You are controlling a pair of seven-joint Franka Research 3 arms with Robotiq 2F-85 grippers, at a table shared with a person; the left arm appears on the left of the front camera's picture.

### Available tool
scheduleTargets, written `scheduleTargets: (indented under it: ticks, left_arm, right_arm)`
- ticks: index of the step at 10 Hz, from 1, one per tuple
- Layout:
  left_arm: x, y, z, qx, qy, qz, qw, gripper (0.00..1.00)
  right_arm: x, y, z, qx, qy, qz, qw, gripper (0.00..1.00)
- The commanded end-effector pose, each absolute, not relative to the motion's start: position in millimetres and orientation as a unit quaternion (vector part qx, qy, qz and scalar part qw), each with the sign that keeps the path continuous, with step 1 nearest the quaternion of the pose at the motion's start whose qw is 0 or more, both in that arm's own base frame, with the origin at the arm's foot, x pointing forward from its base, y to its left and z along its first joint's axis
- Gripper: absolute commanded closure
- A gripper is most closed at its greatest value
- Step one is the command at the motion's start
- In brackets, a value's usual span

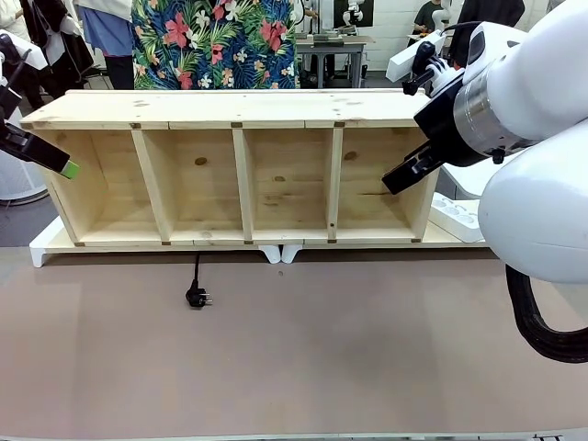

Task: Perform cable management.
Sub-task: When the cord part of the Power Cable appears at the lower middle area of the table and stops, grasp the cord part of the Power Cable.

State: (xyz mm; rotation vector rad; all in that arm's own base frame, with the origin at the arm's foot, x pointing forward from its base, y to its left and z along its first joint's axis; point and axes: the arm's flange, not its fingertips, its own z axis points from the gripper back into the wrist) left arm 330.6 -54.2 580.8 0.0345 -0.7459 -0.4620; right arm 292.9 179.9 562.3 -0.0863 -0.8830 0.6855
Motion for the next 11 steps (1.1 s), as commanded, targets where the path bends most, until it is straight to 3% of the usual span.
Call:
scheduleTargets:
  ticks: [1, 11]
  left_arm:
    - [330.0, -54.7, 582.0, 0.017, -0.365, -0.223, 0.904, 0.0]
    - [330.0, -54.7, 582.0, 0.017, -0.365, -0.223, 0.904, 0.0]
  right_arm:
    - [293.0, 179.2, 562.7, -0.044, -0.419, 0.326, 0.846, 0.0]
    - [293.0, 179.2, 562.7, -0.044, -0.419, 0.326, 0.846, 0.0]
